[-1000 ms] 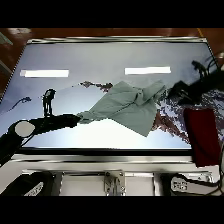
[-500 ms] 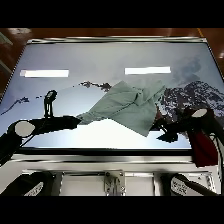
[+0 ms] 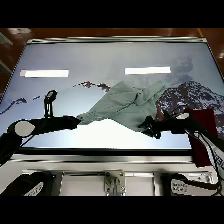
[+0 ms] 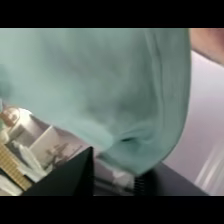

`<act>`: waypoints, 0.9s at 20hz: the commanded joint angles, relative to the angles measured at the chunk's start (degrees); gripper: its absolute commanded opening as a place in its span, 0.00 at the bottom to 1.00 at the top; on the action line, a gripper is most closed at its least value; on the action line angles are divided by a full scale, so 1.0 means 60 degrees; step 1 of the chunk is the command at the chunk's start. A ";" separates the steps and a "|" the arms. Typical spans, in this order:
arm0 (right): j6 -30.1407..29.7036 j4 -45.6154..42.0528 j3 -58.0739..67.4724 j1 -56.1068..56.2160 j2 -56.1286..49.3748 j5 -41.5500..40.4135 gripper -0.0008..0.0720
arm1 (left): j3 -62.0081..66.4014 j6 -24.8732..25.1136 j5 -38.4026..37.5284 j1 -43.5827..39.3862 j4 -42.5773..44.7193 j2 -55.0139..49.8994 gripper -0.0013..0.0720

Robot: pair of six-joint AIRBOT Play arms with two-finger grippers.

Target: Fold the shirts.

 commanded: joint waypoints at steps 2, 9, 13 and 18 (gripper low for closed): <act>-0.0412 0.0397 0.1242 0.0284 -0.0175 -0.0408 0.11 | 0.0015 -0.0033 0.0000 0.0007 0.0004 0.0004 0.07; -0.2106 -0.1300 0.5690 0.0284 0.2320 0.2051 0.11 | 0.3060 0.0189 -0.1217 0.1566 0.0514 0.0688 0.07; -0.2186 -0.2284 0.9213 0.0284 0.5049 0.1461 0.11 | 0.7934 0.0707 -0.2004 0.2743 0.0517 0.1428 0.07; -0.1126 -0.4761 1.1224 0.0284 0.7726 -0.0364 0.11 | 1.2564 0.0889 -0.2004 0.2998 0.0663 0.1832 0.07</act>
